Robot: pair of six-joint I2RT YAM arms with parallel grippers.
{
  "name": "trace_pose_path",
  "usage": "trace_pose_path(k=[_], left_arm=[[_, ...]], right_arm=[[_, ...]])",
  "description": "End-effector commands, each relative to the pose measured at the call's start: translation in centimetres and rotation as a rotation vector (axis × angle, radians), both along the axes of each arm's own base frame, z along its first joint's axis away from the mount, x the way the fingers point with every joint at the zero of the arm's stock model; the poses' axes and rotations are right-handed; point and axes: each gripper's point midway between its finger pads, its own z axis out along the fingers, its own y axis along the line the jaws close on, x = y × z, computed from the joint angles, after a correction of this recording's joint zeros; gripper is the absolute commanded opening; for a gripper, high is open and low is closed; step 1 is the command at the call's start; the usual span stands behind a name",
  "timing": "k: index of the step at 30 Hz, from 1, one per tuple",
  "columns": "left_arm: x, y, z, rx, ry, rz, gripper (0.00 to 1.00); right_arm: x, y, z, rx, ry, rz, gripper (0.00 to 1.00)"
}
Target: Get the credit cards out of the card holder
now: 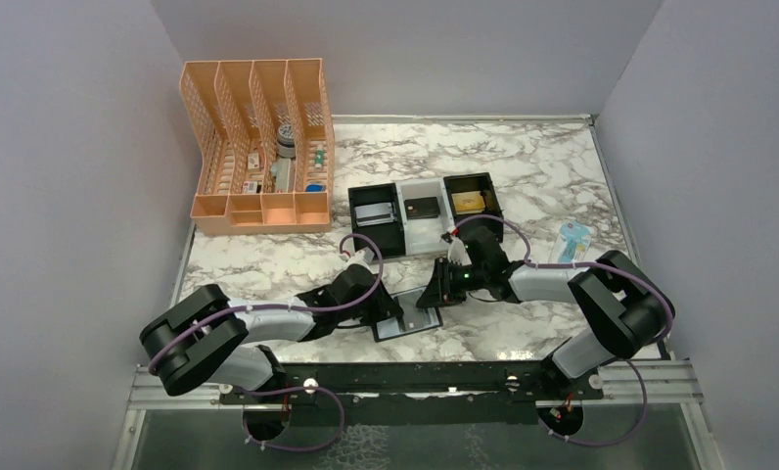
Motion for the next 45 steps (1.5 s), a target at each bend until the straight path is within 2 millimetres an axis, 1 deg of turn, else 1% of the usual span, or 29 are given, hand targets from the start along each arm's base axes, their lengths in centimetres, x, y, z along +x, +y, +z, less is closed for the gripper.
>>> trace_pose_path(k=[1, 3, 5, 6, 9, 13, 17, 22, 25, 26, 28, 30, 35, 37, 39, 42, 44, 45], left_arm=[[-1.0, 0.5, -1.4, 0.008, 0.052, -0.002, 0.25], [-1.0, 0.8, -1.7, 0.005, 0.058, 0.017, 0.29], [-1.1, 1.0, -2.1, 0.005, 0.069, 0.034, 0.29], [-1.1, 1.2, -2.3, 0.008, 0.075, 0.043, 0.28], [-1.1, 1.5, -2.7, 0.007, 0.085, 0.062, 0.19], [-1.0, 2.1, -2.5, 0.004, 0.071, 0.081, 0.0], [-0.9, 3.2, -2.6, 0.032, 0.065, 0.113, 0.0], [-0.6, 4.9, -2.3, 0.126, 0.043, 0.139, 0.0], [-0.3, 4.9, -1.5, 0.097, 0.016, 0.146, 0.01], [-0.3, 4.7, -1.3, 0.08, 0.011, 0.142, 0.06], [-0.3, 4.3, -1.0, 0.057, 0.006, 0.13, 0.08], [-0.3, 4.1, -0.9, 0.054, 0.007, 0.119, 0.08], [-0.2, 3.9, -0.8, 0.052, 0.007, 0.115, 0.06], [-0.2, 3.8, -0.7, 0.049, 0.002, 0.113, 0.06], [-0.1, 3.7, -0.5, 0.042, -0.003, 0.112, 0.06], [-0.1, 3.5, -0.2, 0.029, -0.006, 0.108, 0.06], [-0.1, 3.3, -0.1, 0.022, -0.004, 0.106, 0.06], [-0.1, 3.2, 0.0, 0.017, -0.003, 0.102, 0.06]], right_arm=[[-1.4, -2.9, -4.6, -0.178, 0.06, -0.05, 0.23], [-1.5, -2.9, -4.7, -0.178, 0.064, -0.05, 0.23], [-1.5, -3.0, -4.7, -0.178, 0.065, -0.051, 0.23], [-1.5, -3.0, -4.7, -0.178, 0.066, -0.051, 0.23], [-1.5, -3.1, -4.8, -0.182, 0.065, -0.055, 0.22], [-1.3, -3.3, -5.0, -0.201, 0.056, -0.063, 0.2], [-1.1, -3.5, -5.0, -0.216, 0.051, -0.072, 0.2], [-0.9, -3.4, -4.9, -0.216, 0.046, -0.077, 0.2], [-0.8, -3.2, -4.6, -0.205, 0.043, -0.07, 0.2], [-0.8, -3.0, -4.4, -0.194, 0.038, -0.063, 0.2], [-0.7, -2.5, -3.5, -0.166, 0.018, -0.035, 0.2], [-0.3, -2.0, -2.1, -0.135, -0.019, -0.009, 0.21], [1.0, -0.9, 2.1, -0.074, -0.131, 0.043, 0.29], [1.1, -0.4, 3.5, -0.041, -0.162, 0.062, 0.3], [0.9, 0.3, 4.7, 0.008, -0.167, 0.087, 0.31], [0.2, 1.5, 5.5, 0.073, -0.152, 0.118, 0.31], [-0.1, 2.1, 5.2, 0.079, -0.137, 0.128, 0.31], [-0.2, 2.3, 4.8, 0.065, -0.126, 0.128, 0.32]])
